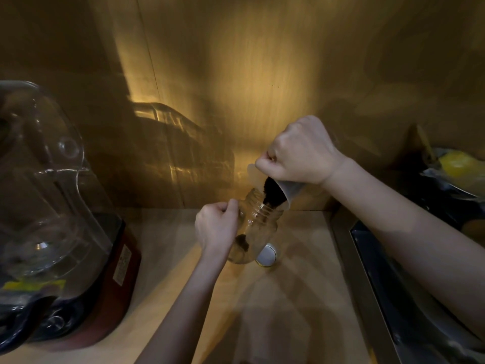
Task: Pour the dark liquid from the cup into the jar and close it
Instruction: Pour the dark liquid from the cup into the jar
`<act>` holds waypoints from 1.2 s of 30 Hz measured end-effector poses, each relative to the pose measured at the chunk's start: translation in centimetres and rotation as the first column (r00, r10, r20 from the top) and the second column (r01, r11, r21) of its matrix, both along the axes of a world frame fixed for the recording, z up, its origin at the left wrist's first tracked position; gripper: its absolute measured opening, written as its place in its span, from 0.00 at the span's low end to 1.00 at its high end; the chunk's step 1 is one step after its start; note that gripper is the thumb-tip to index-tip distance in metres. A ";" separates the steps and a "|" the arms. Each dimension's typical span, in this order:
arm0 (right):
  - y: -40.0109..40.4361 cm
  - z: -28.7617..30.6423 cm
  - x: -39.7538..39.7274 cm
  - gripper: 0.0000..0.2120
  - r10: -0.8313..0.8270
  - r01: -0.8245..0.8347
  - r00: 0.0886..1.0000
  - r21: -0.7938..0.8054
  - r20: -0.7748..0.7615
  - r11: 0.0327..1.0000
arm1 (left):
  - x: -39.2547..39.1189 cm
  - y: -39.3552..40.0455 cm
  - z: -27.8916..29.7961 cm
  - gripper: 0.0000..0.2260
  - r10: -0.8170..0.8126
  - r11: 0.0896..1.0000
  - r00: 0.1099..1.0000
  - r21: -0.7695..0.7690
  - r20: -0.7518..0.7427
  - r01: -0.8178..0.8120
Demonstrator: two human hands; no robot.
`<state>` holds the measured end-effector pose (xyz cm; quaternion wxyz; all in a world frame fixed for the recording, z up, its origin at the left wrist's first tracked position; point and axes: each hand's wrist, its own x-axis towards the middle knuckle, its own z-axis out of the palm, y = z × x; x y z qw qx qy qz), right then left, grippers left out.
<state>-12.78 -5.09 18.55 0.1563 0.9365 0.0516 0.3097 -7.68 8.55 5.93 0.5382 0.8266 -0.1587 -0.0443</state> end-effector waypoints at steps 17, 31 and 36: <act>0.1 0.2 0.2 0.20 0.023 -0.023 1.000 -0.015 0.001 1.000 | 0.1 0.0 0.4 0.17 -0.024 0.999 0.998 -0.033 -0.053 0.022; -0.3 0.3 0.4 0.20 0.074 -0.074 0.997 -0.044 0.002 0.996 | 0.3 -0.2 0.5 0.17 -0.016 0.999 0.995 -0.039 -0.097 0.012; -0.2 0.4 0.2 0.20 0.068 -0.067 0.998 -0.060 0.012 0.996 | 0.2 -0.2 0.3 0.16 -0.006 0.999 0.994 -0.043 -0.108 0.001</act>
